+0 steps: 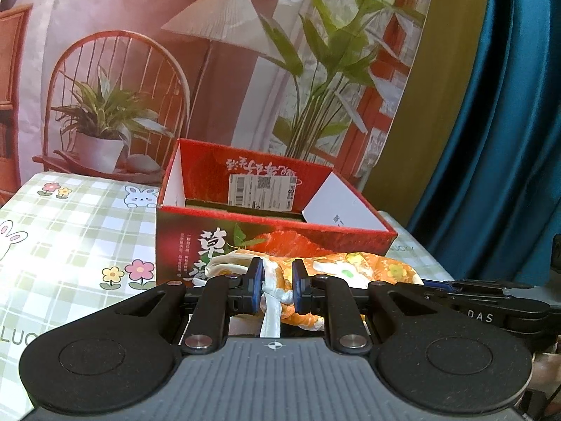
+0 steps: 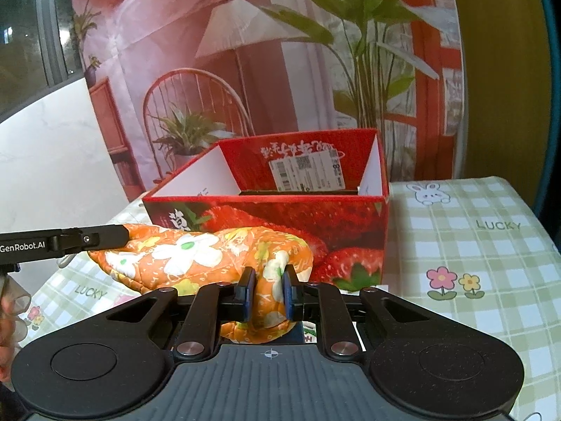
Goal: Organize soft objects
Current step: 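Lift the orange floral mitt with both grippers and carry it over the box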
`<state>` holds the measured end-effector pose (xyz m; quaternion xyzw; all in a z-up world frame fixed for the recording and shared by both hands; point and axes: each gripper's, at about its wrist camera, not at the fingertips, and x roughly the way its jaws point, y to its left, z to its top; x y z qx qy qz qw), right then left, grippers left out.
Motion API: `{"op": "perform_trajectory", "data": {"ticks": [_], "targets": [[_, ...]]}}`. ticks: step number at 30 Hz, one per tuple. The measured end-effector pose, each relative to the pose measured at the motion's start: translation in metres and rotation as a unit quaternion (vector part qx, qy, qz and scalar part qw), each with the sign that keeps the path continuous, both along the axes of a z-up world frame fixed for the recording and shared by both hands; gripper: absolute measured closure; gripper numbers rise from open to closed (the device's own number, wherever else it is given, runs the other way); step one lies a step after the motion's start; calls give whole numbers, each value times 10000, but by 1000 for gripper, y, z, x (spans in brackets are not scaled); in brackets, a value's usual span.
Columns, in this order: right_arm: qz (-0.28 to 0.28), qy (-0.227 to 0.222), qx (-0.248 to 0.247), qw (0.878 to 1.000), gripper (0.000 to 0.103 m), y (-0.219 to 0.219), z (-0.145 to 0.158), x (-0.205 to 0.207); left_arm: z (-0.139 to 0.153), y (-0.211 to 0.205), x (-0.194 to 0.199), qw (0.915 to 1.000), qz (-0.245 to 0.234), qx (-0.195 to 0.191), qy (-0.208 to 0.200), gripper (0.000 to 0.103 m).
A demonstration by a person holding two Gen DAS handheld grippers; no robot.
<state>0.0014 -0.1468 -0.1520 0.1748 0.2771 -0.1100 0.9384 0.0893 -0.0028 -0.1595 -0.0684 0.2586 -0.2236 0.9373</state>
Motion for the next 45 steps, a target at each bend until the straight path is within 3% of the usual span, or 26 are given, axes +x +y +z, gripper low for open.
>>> {"op": "perform_trajectory", "data": {"ticks": [14, 25, 33, 37, 45], "targets": [[139, -470, -340, 9982, 88, -7, 40, 10, 42, -2, 3, 9976, -16, 22, -685, 85], [262, -729, -714, 9944, 89, -40, 74, 67, 82, -19, 65, 9926, 114, 187, -1198, 85], [366, -327, -790, 9957, 89, -72, 64, 139, 69, -27, 141, 9973, 202, 283, -646, 85], [424, 56, -775, 9961, 89, -90, 43, 175, 53, -26, 171, 9989, 219, 279, -300, 86], [456, 811, -611, 9938, 89, -109, -1, 224, 12, -35, 209, 9967, 68, 721, 362, 86]]}}
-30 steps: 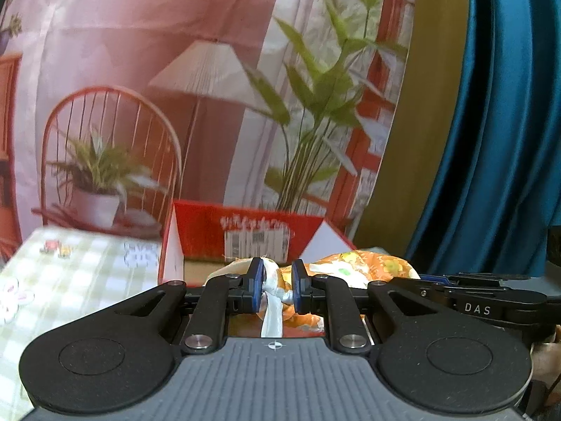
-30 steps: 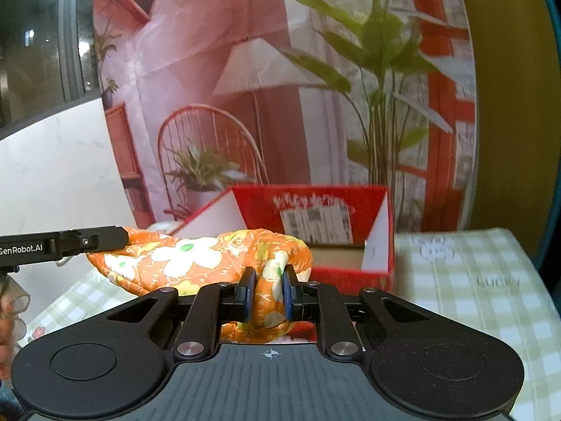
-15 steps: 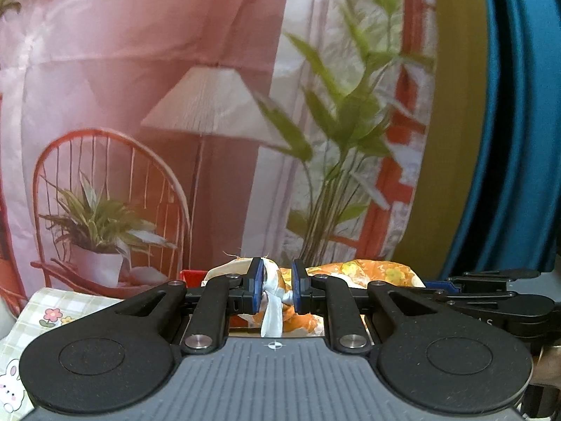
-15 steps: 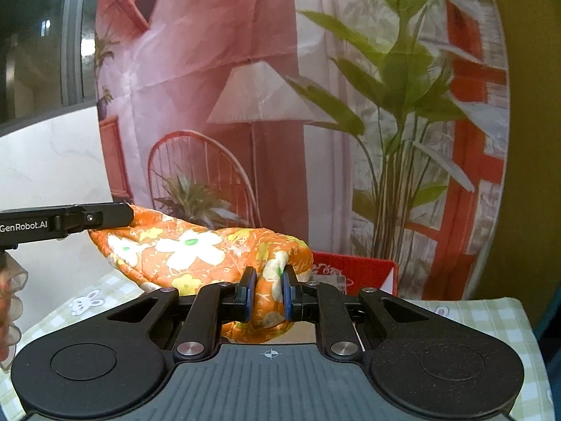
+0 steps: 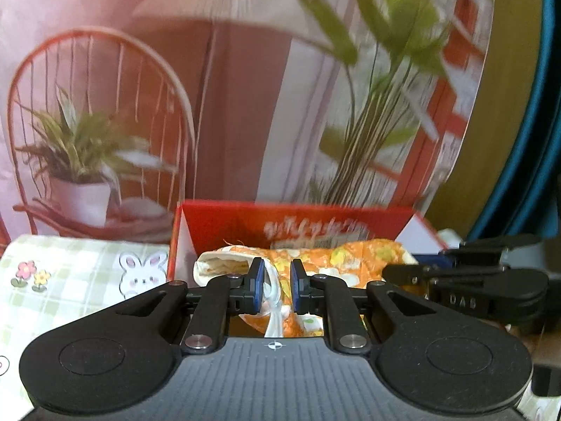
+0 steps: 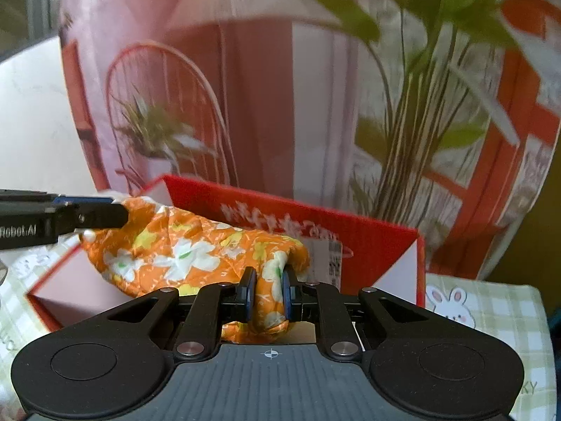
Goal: Organize soft objects
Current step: 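Lift the orange floral mitt with both grippers and carry it over the box, then open both grippers to release the mitt into the box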
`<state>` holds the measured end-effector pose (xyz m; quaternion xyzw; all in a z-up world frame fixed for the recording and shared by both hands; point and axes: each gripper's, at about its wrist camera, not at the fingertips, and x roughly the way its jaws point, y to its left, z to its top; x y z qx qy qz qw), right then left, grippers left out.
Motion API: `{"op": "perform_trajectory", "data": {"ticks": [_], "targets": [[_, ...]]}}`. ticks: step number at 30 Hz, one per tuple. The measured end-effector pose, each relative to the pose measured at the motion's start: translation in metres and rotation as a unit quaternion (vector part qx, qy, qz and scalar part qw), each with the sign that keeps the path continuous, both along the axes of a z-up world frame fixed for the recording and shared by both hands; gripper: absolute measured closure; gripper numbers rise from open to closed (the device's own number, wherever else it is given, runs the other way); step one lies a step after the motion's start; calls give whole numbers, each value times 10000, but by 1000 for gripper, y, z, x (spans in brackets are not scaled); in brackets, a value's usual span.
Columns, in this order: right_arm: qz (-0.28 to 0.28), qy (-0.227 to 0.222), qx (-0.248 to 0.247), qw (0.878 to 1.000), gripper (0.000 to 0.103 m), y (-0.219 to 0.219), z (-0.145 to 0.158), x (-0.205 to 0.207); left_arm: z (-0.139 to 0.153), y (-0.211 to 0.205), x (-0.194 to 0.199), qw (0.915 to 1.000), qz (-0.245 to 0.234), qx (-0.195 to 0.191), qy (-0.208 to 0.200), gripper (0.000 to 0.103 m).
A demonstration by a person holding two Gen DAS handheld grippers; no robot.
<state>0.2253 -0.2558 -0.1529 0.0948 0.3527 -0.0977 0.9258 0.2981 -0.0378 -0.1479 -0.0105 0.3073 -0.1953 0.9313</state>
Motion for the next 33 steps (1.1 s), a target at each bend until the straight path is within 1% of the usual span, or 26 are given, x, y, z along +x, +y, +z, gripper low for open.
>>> {"op": "perform_trajectory", "data": {"ticks": [3, 6, 7, 8, 9, 12, 13, 15, 17, 20, 22, 24, 25, 26, 27, 28, 29, 30, 31, 32, 33], "targets": [[-17, 292, 65, 9996, 89, -4, -12, 11, -10, -1, 6, 9997, -63, 123, 188, 86], [-24, 515, 78, 9986, 89, -5, -21, 18, -14, -2, 10, 9994, -80, 212, 264, 84], [-37, 591, 66, 9982, 88, -5, -23, 20, -14, -2, 10, 9993, -77, 240, 277, 83], [-62, 647, 42, 9979, 87, -5, -24, 22, -14, -3, 10, 9992, -79, 269, 292, 77], [-82, 665, 13, 9977, 82, -4, -24, 22, -14, -2, 9, 9992, -87, 278, 291, 69], [-173, 654, -111, 9977, 71, -1, -20, 22, -10, -4, 5, 9992, -112, 314, 209, 55], [-203, 657, -122, 9976, 66, -2, -19, 21, -8, -5, 3, 9992, -111, 336, 180, 54], [-245, 647, -158, 9975, 61, -1, -18, 19, -3, -6, -4, 9992, -123, 349, 115, 49], [-286, 613, -210, 9975, 59, 0, -15, 15, 3, -7, -9, 9992, -121, 382, 65, 47], [-297, 521, -231, 9979, 53, 4, -7, 6, 11, -6, -19, 9991, -89, 408, -14, 37], [-300, 444, -285, 9982, 45, 7, -2, 0, 16, -4, -27, 9991, -70, 404, -67, 31], [-317, 363, -327, 9983, 39, 10, 5, -8, 21, -3, -34, 9991, -56, 408, -116, 22], [-332, 334, -340, 9983, 34, 12, 7, -12, 23, -2, -38, 9990, -49, 416, -138, 19], [-364, 287, -345, 9983, 32, 13, 11, -16, 26, -1, -42, 9989, -33, 431, -160, 15], [-394, 226, -334, 9984, 28, 15, 14, -22, 28, 0, -46, 9989, -23, 435, -184, 11], [-413, 171, -319, 9985, 21, 16, 17, -26, 30, 0, -50, 9989, -18, 431, -206, 9], [-437, 96, -306, 9985, 17, 17, 20, -32, 33, 1, -55, 9989, -6, 410, -226, 5], [-450, 22, -300, 9985, 9, 19, 23, -37, 34, 2, -58, 9990, 4, 382, -234, 3], [-459, -64, -305, 9985, 3, 21, 27, -44, 36, 3, -63, 9991, 16, 355, -227, 3], [-465, -119, -313, 9984, 1, 22, 29, -49, 37, 3, -67, 9992, 36, 341, -213, 2], [-472, -176, -314, 9982, 1, 24, 31, -55, 38, 3, -70, 9992, 59, 338, -194, 0]]}}
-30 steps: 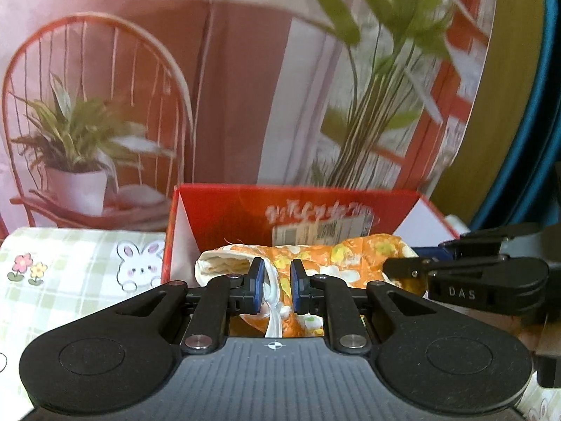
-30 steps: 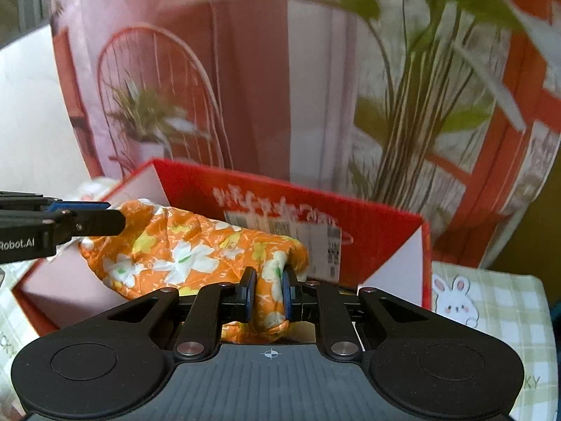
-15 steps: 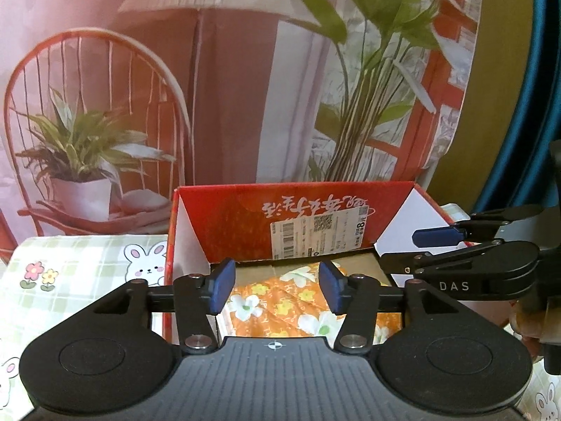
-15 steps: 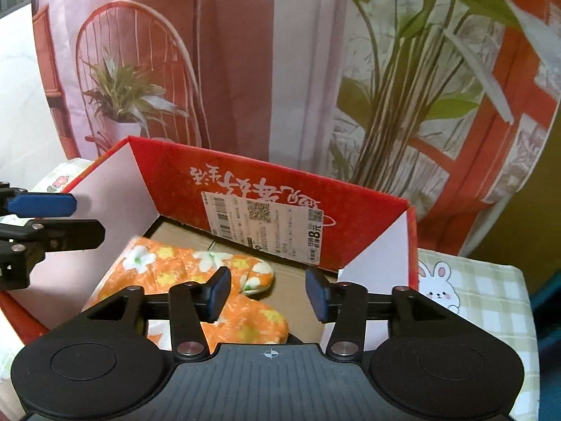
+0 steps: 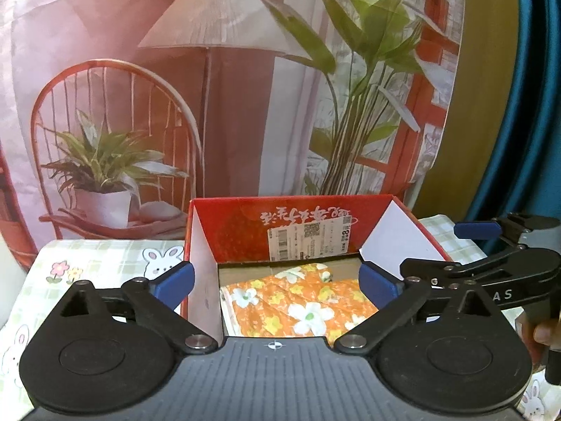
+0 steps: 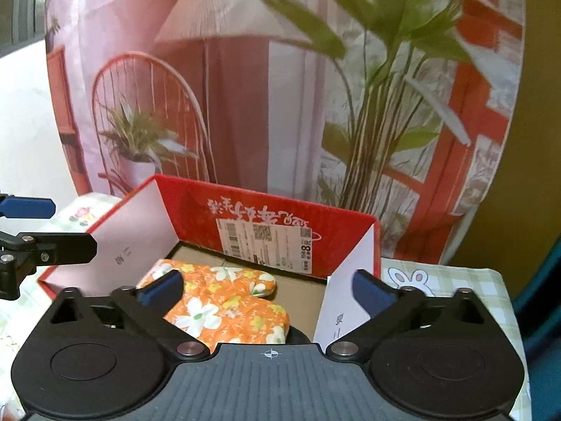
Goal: Organize soft objects
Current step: 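Open both grippers to release the mitt into the box, then move both open grippers down to the blue cotton-pad packet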
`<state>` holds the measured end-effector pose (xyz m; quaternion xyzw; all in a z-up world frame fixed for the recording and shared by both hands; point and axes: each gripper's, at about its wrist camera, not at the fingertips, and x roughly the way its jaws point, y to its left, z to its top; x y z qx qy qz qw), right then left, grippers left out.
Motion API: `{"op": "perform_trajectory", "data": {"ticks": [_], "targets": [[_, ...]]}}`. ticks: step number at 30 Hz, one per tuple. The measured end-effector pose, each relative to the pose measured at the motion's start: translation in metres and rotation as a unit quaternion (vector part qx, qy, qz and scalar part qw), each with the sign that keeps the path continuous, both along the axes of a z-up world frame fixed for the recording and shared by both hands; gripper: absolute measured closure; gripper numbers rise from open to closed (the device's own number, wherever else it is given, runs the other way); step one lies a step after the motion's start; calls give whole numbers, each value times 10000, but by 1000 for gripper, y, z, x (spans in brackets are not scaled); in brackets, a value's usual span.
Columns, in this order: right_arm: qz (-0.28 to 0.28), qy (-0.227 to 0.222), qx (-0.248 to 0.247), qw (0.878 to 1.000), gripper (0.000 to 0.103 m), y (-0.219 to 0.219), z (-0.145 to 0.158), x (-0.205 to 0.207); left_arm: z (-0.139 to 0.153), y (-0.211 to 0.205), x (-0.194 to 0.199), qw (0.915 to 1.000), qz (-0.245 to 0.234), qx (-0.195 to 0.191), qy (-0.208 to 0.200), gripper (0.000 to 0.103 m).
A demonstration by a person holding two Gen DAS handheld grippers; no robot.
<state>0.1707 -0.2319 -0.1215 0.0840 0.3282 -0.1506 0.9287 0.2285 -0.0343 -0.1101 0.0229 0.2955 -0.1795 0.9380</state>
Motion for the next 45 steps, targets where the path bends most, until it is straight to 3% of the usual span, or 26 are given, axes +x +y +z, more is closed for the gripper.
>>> {"op": "perform_trajectory", "data": {"ticks": [16, 25, 45], "targets": [[-257, -517, 216, 9981, 0, 24, 13, -70, 5, 14, -60, 9993, 238, -211, -218, 0], [-444, -621, 53, 9971, 0, 48, 13, -102, -1, 28, -96, 9979, 343, -406, -370, 0], [-592, -615, 369, 9957, 0, 88, -16, -153, -35, 47, -153, 9983, 413, -366, -180, 0]]}}
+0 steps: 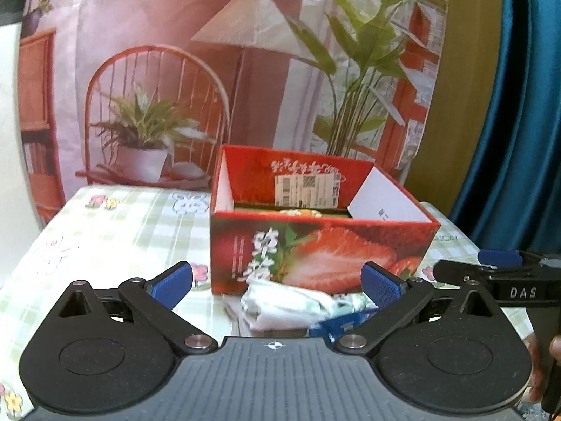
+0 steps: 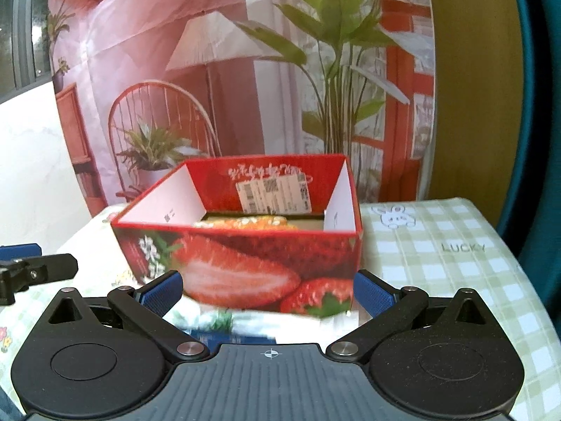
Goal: Organize soft objects
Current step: 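Move both open grippers down to the blue cotton-pad packet, then close the left gripper on the blue packet while the right gripper also closes on it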
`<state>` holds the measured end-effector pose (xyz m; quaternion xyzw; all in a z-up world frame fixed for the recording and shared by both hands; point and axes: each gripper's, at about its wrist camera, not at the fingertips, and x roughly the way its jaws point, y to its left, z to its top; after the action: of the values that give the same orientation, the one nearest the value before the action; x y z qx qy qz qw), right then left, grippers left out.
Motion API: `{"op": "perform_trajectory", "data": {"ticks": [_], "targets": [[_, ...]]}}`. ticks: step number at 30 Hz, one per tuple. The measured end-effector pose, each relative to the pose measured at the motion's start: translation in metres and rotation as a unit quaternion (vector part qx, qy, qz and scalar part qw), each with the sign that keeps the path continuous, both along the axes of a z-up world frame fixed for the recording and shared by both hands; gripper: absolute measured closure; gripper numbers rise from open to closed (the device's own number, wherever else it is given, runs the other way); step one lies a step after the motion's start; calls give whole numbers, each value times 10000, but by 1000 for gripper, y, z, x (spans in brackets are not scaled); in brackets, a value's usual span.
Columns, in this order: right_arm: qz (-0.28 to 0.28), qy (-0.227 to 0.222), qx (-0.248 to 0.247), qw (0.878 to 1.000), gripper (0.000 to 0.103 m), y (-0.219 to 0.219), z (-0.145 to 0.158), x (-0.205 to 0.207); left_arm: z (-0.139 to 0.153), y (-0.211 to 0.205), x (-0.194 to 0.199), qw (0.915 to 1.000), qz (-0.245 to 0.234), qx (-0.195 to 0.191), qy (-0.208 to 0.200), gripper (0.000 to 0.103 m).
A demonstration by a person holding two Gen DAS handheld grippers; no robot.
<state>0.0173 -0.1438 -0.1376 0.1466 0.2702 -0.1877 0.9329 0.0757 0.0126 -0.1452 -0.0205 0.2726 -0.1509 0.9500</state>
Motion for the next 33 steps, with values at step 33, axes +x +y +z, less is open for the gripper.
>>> {"op": "perform_trajectory", "data": {"ticks": [33], "targets": [[701, 646, 597, 9937, 21, 20, -52, -24, -62, -17, -18, 9846, -1070, -418, 1319, 31]]}}
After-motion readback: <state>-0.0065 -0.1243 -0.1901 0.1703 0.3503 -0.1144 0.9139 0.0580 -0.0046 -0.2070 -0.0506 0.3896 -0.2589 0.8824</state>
